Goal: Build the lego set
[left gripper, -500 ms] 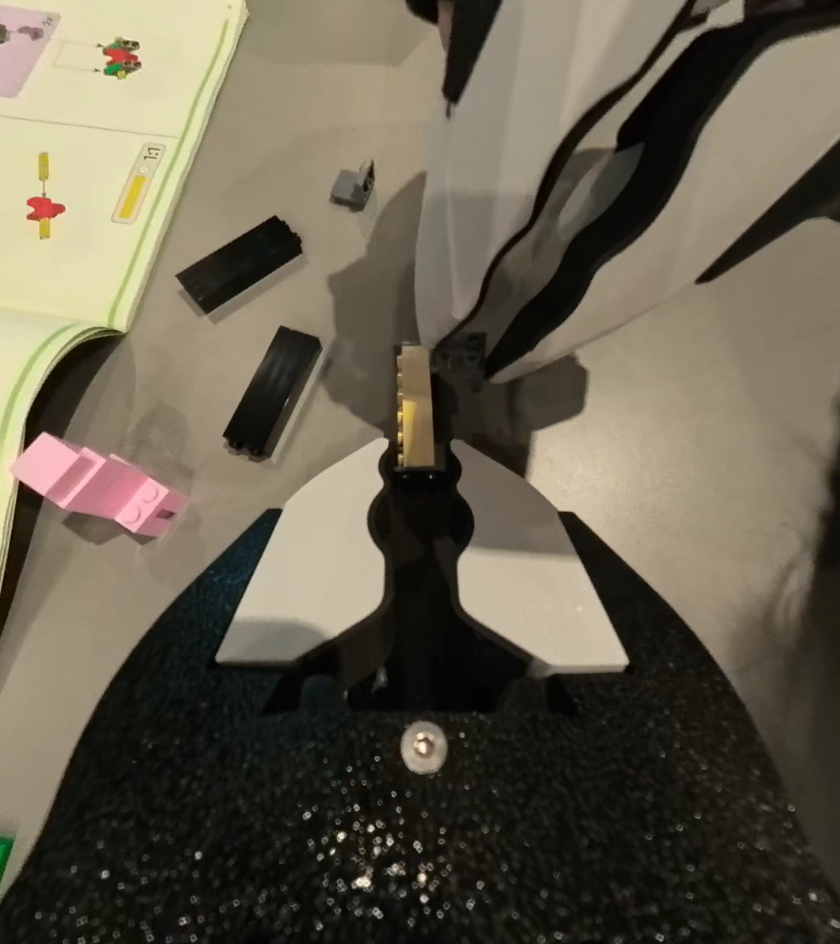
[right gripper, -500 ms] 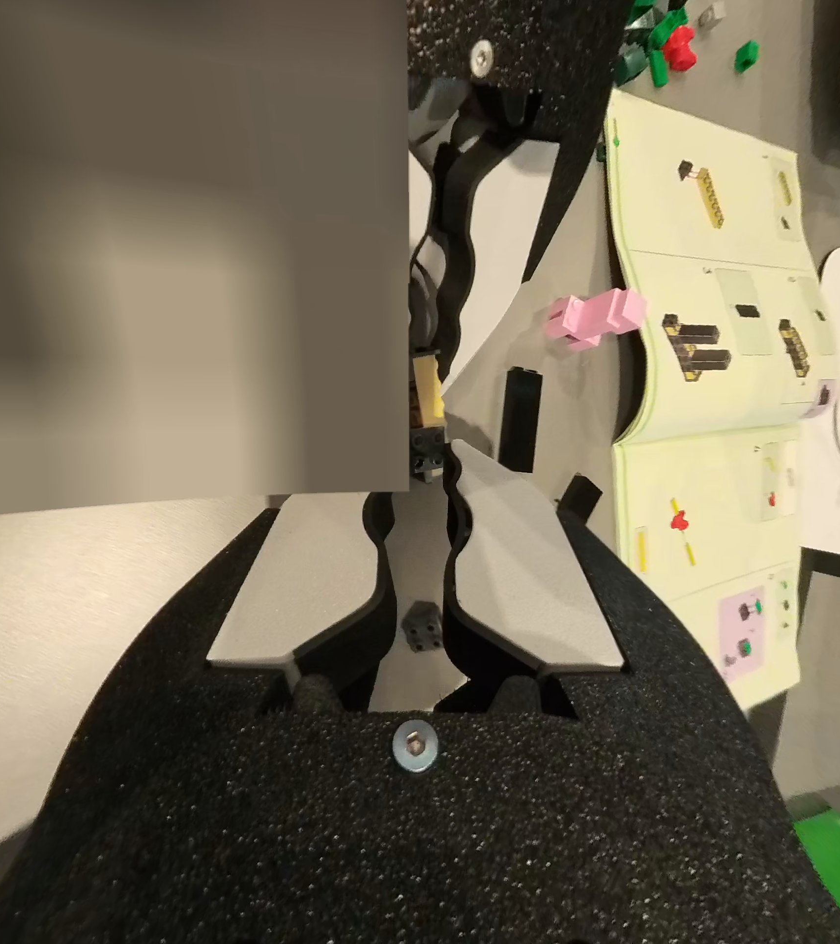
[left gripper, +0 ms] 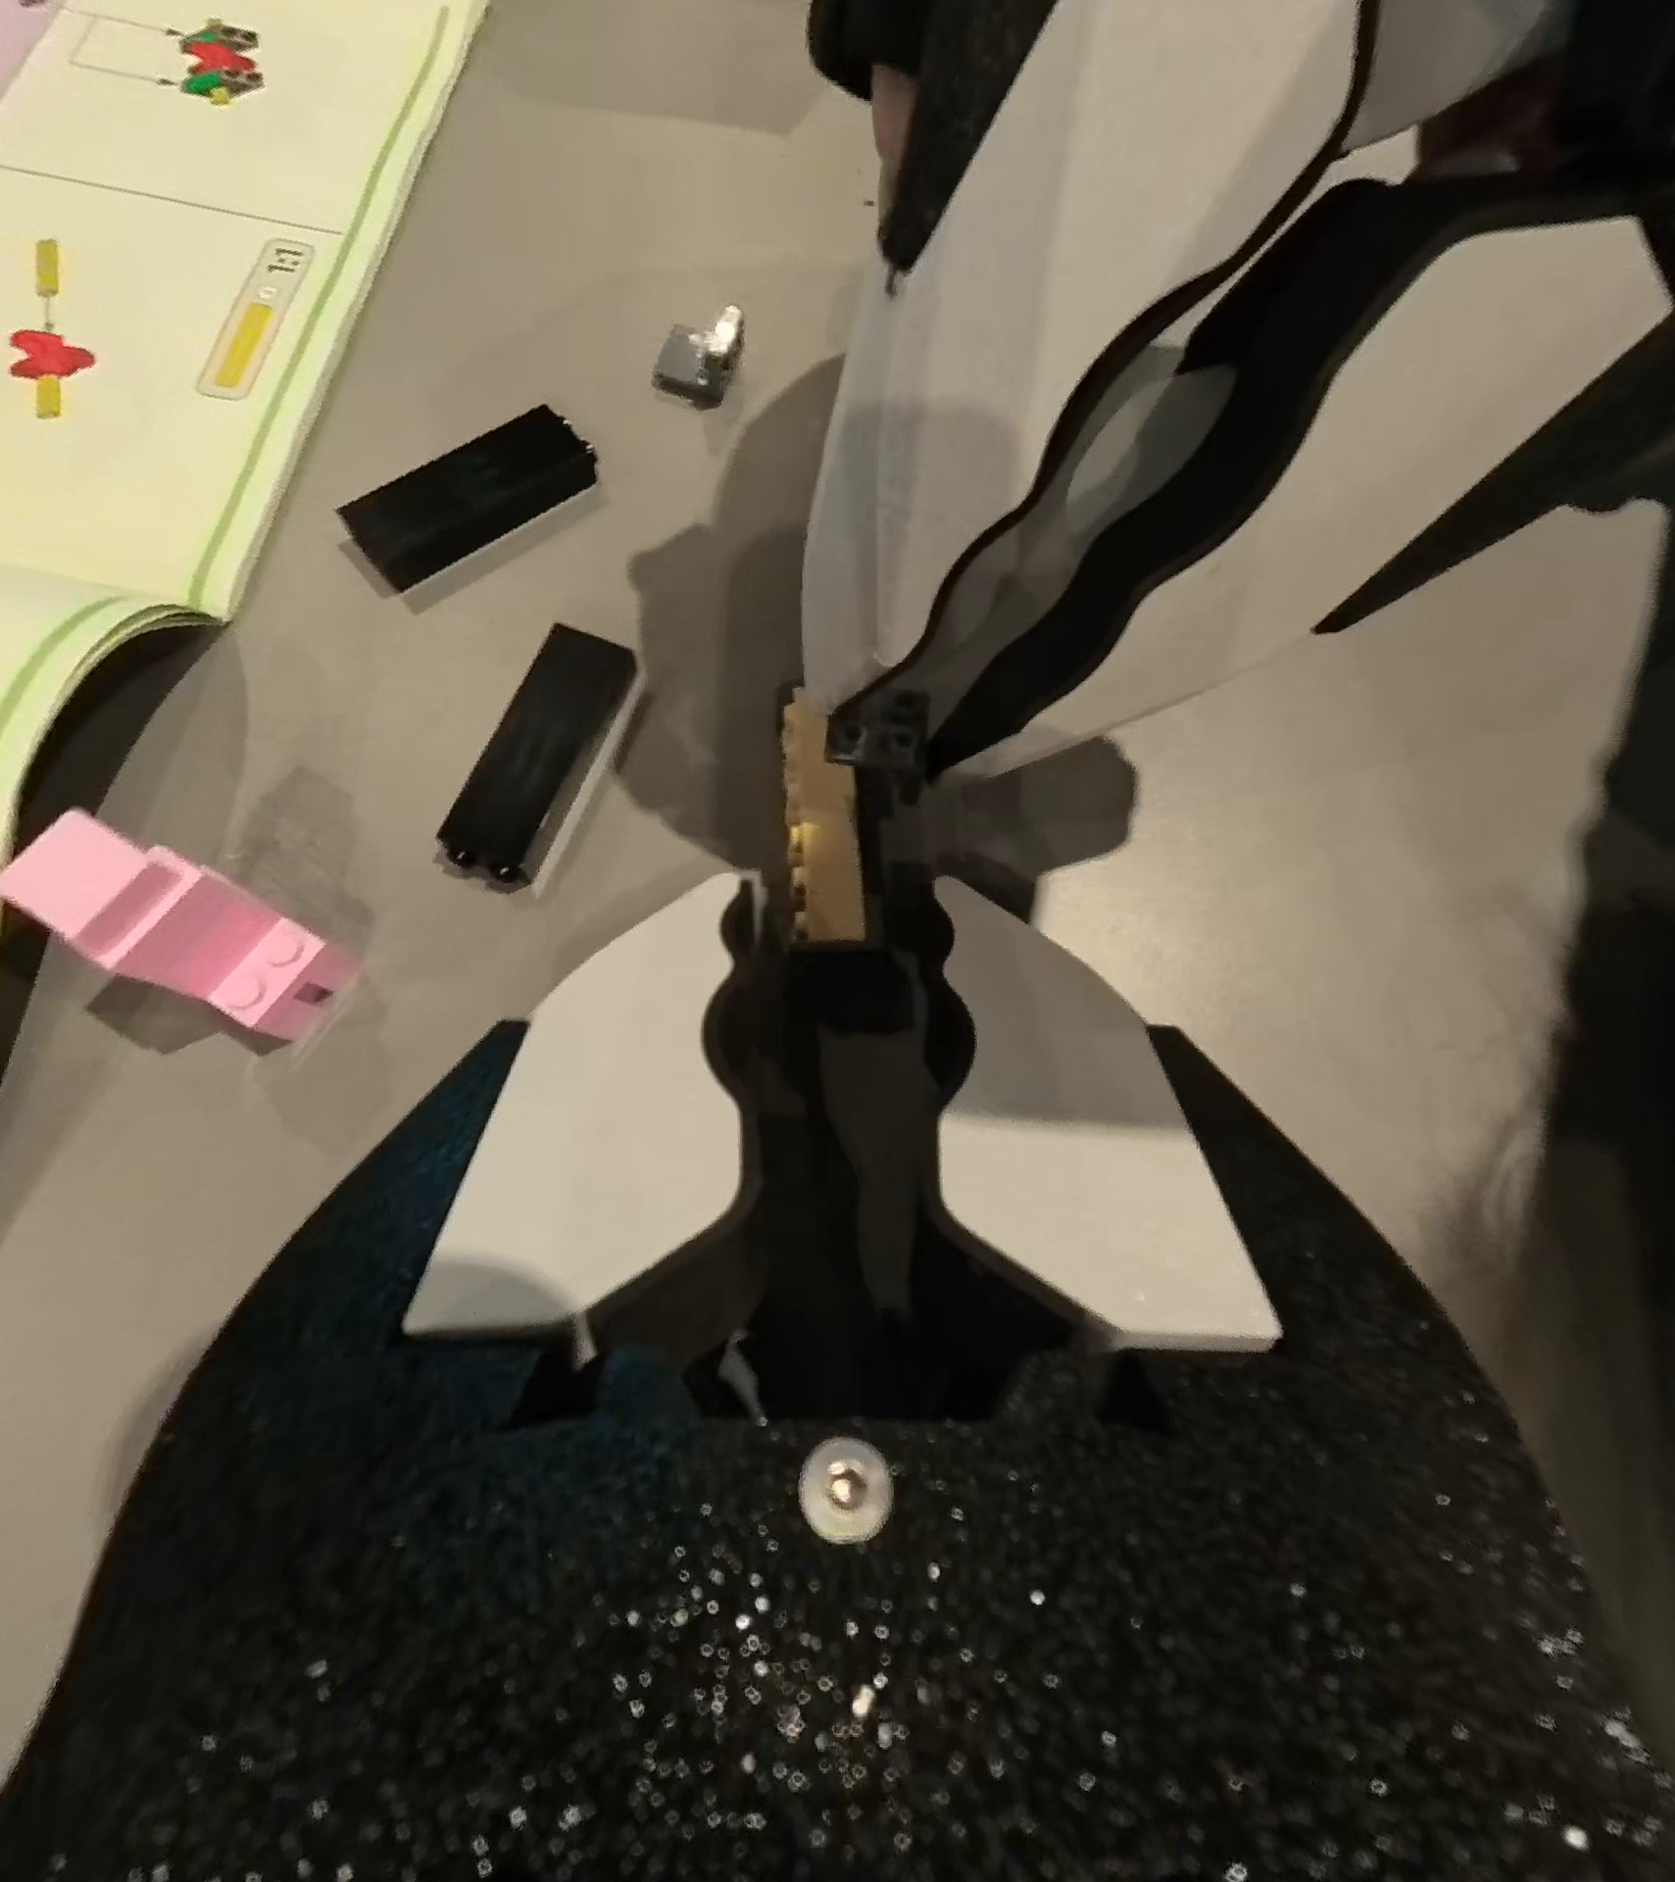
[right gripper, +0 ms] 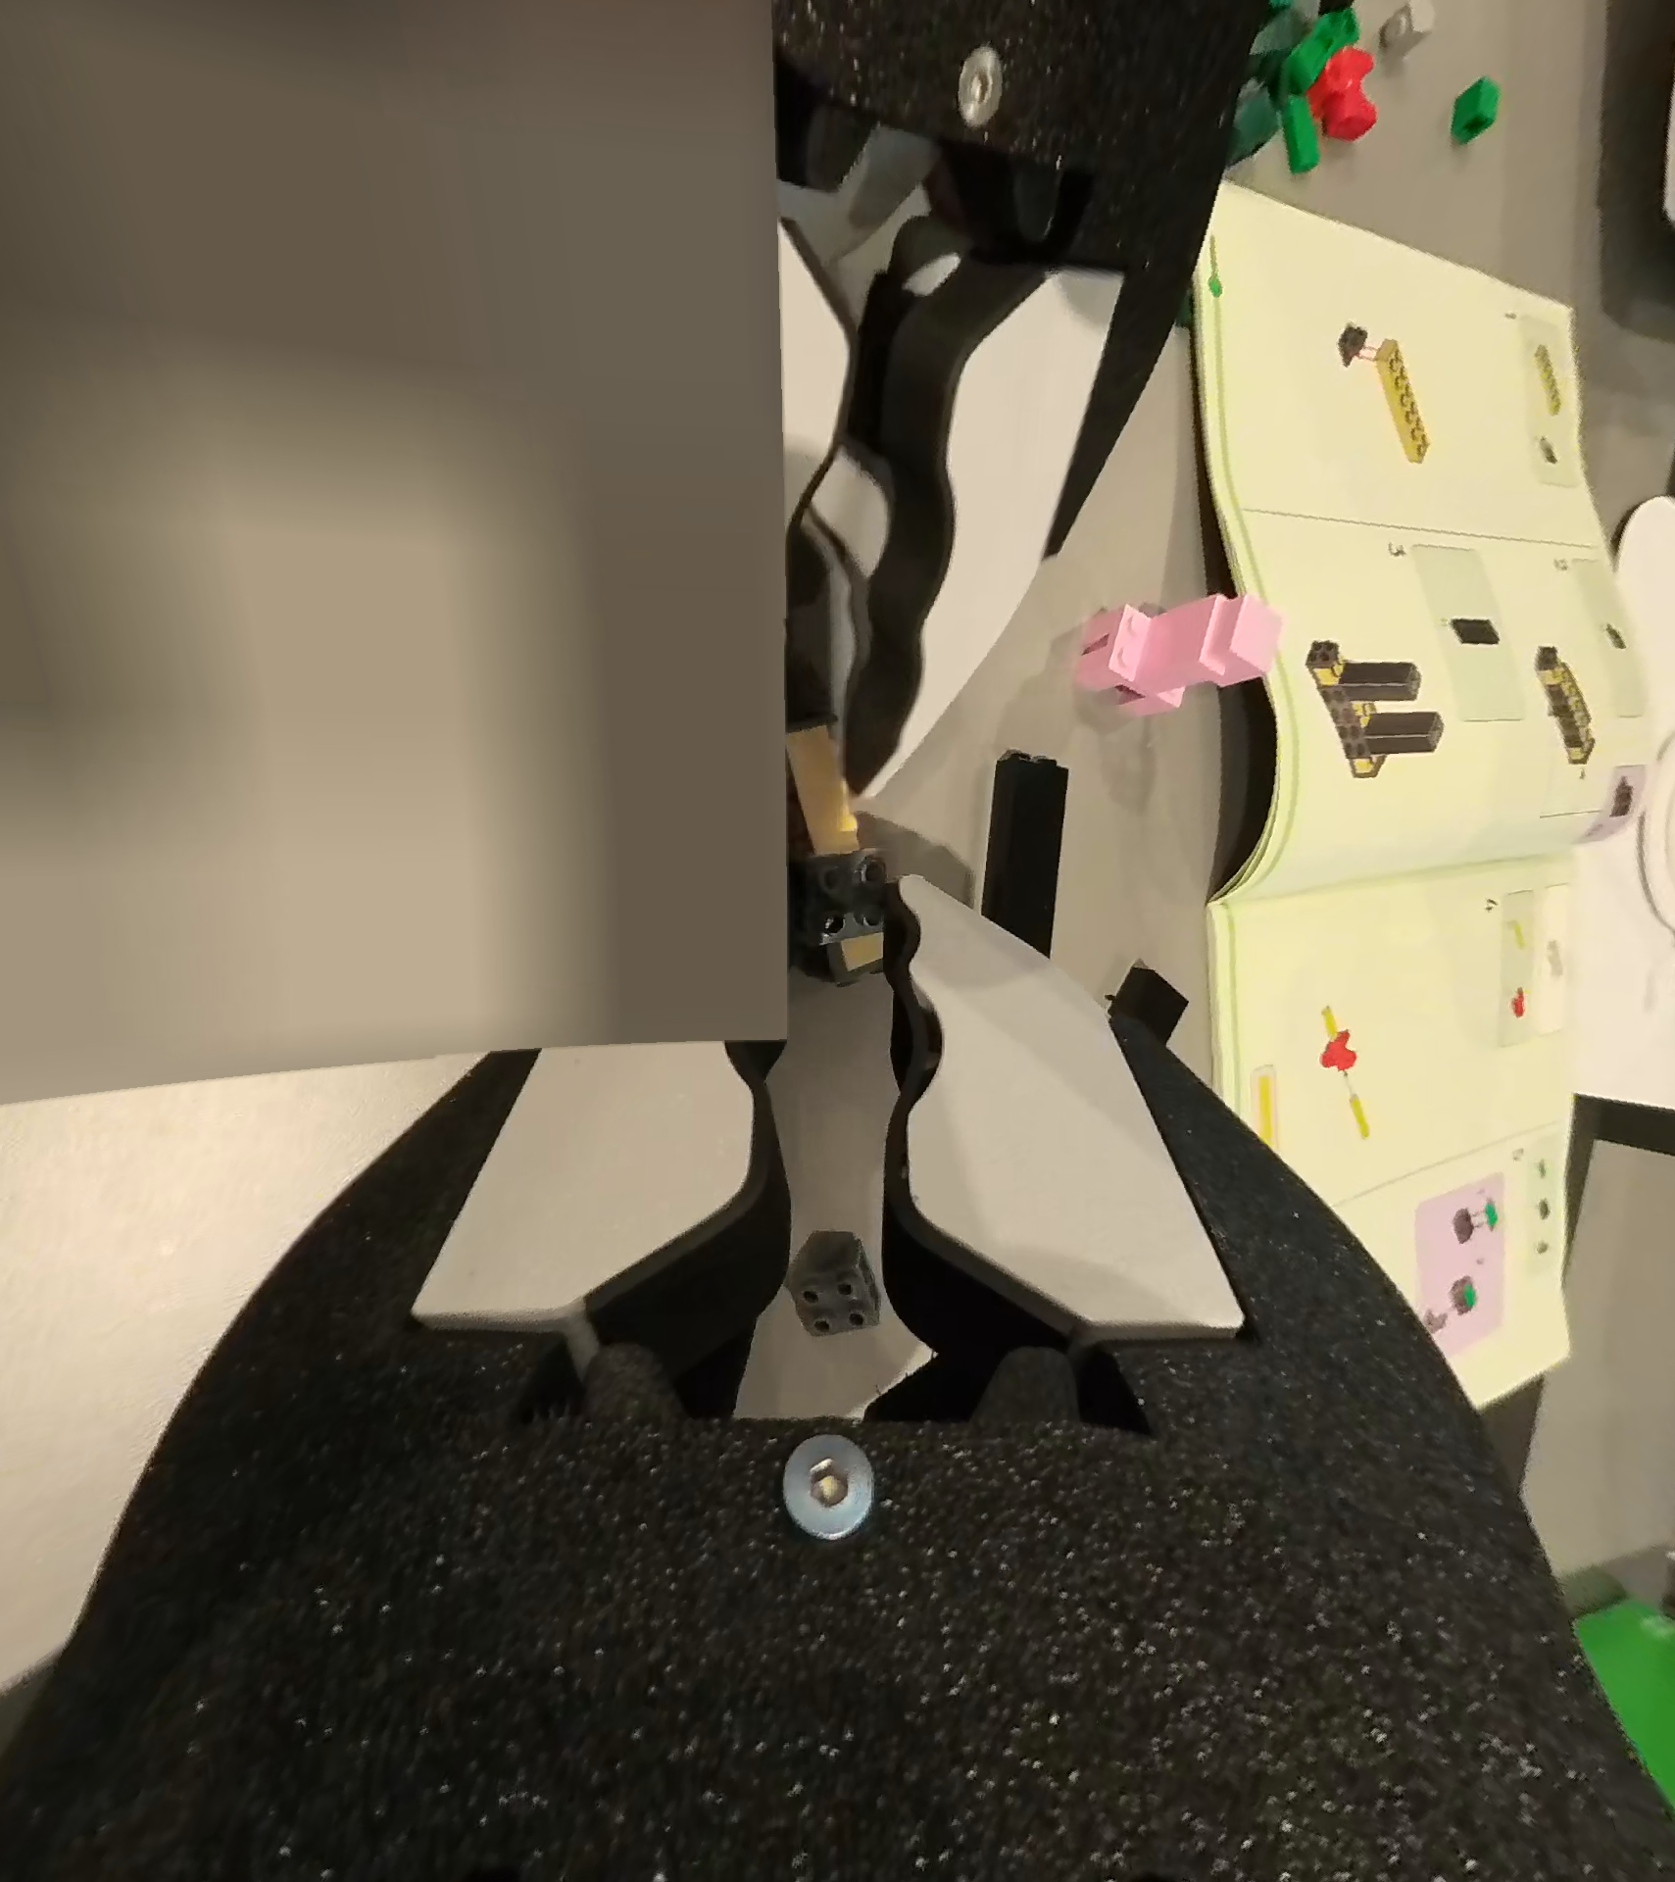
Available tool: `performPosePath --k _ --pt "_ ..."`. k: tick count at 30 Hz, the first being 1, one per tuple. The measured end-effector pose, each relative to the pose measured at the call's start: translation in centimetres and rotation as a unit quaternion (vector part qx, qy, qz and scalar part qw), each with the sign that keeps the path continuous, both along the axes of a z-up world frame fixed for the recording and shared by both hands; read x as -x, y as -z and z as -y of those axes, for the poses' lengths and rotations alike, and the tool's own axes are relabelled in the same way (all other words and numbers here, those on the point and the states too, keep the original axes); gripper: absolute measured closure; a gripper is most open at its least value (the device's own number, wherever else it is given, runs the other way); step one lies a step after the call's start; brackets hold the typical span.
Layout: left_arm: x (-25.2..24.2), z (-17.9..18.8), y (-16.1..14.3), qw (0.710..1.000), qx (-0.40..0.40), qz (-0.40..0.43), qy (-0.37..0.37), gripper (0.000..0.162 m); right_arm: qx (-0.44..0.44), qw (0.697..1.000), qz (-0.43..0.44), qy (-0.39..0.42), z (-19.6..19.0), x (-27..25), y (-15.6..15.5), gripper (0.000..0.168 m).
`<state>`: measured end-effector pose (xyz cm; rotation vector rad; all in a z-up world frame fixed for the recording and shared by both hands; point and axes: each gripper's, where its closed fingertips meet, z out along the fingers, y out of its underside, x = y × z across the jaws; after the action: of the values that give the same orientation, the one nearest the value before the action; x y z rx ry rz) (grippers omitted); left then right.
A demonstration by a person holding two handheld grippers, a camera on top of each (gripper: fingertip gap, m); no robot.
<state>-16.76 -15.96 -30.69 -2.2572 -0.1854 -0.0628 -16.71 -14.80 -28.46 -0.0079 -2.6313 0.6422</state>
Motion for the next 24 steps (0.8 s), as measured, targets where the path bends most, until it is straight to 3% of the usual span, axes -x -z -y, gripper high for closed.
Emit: performPosePath --k 12,24 --pt "0.47 0.37 0.12 1.0 0.007 -0.02 -0.001 0.145 -0.027 0.999 0.03 -0.025 0.38 0.25 0.03 0.152" --pt "0.34 0.37 0.11 1.0 0.008 -0.026 0.004 0.145 -0.061 0.996 0.06 -0.036 0.85 0.68 0.55 0.152"
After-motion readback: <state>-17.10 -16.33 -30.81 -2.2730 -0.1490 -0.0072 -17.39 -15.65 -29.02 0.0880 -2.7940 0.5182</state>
